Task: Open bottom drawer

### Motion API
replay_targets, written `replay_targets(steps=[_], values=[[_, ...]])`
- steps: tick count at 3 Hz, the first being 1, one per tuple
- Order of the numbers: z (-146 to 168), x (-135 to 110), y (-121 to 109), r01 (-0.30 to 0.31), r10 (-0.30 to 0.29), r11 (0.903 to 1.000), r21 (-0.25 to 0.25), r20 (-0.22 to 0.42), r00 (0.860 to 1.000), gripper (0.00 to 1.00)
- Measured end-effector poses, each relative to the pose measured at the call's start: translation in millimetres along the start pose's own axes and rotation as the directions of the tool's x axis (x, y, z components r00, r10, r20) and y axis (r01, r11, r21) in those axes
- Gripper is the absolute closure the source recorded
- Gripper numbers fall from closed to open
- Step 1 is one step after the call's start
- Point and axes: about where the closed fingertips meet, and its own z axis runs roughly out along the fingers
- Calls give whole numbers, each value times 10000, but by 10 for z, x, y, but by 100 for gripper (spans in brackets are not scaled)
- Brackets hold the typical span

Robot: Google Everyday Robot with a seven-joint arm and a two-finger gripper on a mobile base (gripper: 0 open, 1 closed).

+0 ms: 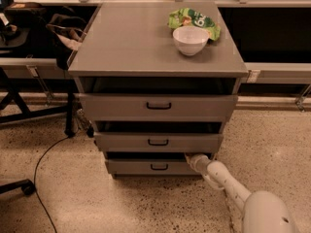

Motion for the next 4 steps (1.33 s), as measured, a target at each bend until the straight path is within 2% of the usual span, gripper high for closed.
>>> replay_targets(steps=[2, 3, 4], values=[[-171, 257, 18, -710, 671, 9962, -500, -759, 9949, 100], [-382, 327, 70, -801, 699, 9923, -940, -1070, 9918, 100], [-704, 410, 218, -886, 671, 9800, -1783, -1231, 9901, 100]])
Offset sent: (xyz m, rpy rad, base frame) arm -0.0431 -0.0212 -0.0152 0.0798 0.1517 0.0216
